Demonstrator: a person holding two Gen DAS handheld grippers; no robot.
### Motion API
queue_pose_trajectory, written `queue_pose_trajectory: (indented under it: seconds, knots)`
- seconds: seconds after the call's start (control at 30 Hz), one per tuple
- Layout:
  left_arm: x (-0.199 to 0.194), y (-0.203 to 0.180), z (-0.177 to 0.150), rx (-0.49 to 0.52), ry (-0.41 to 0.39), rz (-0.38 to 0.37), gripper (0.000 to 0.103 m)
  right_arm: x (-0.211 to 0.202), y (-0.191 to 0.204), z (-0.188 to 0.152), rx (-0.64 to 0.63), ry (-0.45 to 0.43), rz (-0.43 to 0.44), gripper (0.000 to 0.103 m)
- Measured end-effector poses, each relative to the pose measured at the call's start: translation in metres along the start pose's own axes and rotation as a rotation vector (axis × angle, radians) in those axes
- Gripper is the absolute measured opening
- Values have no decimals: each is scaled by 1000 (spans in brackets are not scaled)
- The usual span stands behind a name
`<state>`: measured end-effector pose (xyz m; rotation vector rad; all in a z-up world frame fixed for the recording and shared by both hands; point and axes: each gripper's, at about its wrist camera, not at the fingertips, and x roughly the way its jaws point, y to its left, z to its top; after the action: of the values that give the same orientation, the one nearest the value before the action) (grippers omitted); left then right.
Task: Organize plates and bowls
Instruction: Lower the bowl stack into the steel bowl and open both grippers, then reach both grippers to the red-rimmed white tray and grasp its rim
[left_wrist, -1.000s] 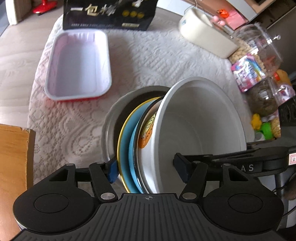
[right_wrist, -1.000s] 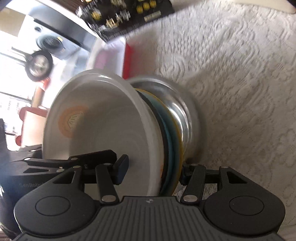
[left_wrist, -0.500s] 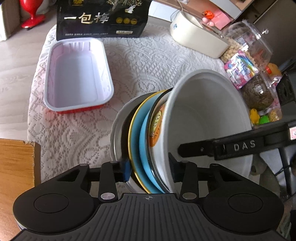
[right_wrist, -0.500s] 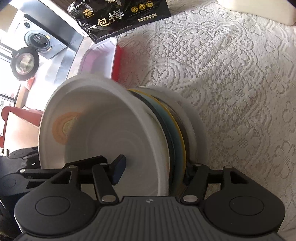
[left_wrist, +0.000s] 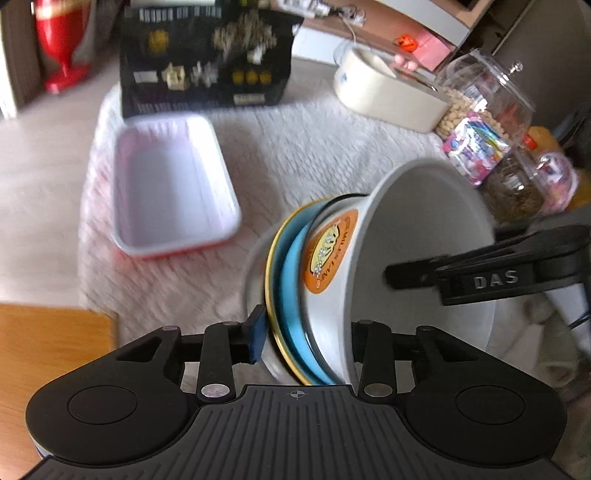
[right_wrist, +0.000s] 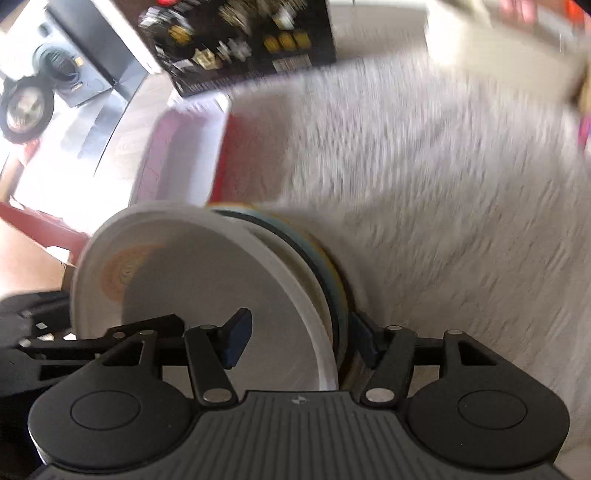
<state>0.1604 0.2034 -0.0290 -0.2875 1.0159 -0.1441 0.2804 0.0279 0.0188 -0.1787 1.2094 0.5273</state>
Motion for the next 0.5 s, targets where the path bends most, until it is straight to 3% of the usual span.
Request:
queue_pose_trajectory:
  seconds: [0.1, 0.3, 0.5]
  knots:
    - [-11, 0, 3, 8, -47, 27, 37, -19, 17, 1, -87, -77, -23, 60]
    - [-22, -2, 5, 14, -80, 82, 37, -10, 27, -4, -111, -49, -53, 62]
    - [-16, 0, 3, 12, -50, 43, 33, -1, 20, -9, -131, -56, -152, 62]
